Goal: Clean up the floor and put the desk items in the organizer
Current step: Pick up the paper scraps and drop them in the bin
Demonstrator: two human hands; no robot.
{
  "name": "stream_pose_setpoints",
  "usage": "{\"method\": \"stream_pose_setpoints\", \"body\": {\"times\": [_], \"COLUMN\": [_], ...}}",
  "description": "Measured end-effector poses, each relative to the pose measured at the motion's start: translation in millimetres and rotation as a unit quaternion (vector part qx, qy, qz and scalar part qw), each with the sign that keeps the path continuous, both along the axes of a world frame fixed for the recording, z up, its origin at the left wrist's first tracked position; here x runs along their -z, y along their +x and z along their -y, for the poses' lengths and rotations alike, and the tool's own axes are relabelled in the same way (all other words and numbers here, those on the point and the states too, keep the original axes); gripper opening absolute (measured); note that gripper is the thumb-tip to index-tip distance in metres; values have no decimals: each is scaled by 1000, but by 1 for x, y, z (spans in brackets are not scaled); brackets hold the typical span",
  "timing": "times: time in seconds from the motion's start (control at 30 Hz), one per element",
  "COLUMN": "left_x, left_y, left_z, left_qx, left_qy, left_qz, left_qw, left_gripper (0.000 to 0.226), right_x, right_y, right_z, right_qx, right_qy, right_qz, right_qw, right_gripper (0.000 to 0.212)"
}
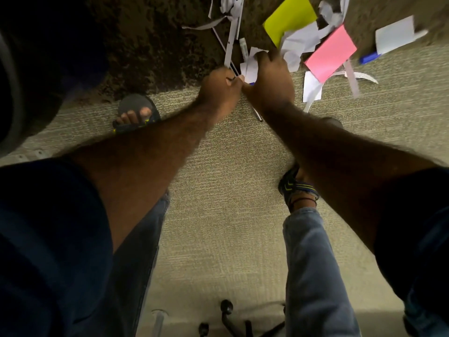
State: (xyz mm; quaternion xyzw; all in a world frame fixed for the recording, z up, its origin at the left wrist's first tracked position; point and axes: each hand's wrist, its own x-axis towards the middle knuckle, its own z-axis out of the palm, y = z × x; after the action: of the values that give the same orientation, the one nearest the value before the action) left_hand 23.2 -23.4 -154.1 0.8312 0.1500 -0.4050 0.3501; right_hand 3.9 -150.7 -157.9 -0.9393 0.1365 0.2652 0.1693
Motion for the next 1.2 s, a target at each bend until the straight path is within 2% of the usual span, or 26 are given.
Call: {"method": "stream_pose_setpoints", "body": {"times": [0.27,0.4,0.7,0.87,0.97,1.13,1.2], "left_x": [13,15,20,21,21,20,19], "left_y": [6,2,1,3,4,7,9], "left_z": [-5,-9,5,10,9,8,8], "left_qx": [11,18,32,53,29,-20,-34], "left_qy": [37,49,64,67,45,26,16], "left_qz": [6,19,38,46,31,7,-2], "left_qw": [999,998,997,995,998,999,999], "left_gripper": [28,35,33,39,41,43,47], "right_x": [1,3,8,11,14,9,7], "right_y": [-11,-11,-29,-31,-24,-18,-19], "right_z": [9,9,20,24,21,8,5], "right_qx": [-15,-12,-7,-8,-22,-29,-27], "right_qy": [6,7,20,5,-13,-33,-39], "right_qz": [-16,-4,18,27,26,37,38], "right_qw": [1000,1000,1000,1000,999,998,998], "right_gripper": [71,72,72,73,65,37,32]}}
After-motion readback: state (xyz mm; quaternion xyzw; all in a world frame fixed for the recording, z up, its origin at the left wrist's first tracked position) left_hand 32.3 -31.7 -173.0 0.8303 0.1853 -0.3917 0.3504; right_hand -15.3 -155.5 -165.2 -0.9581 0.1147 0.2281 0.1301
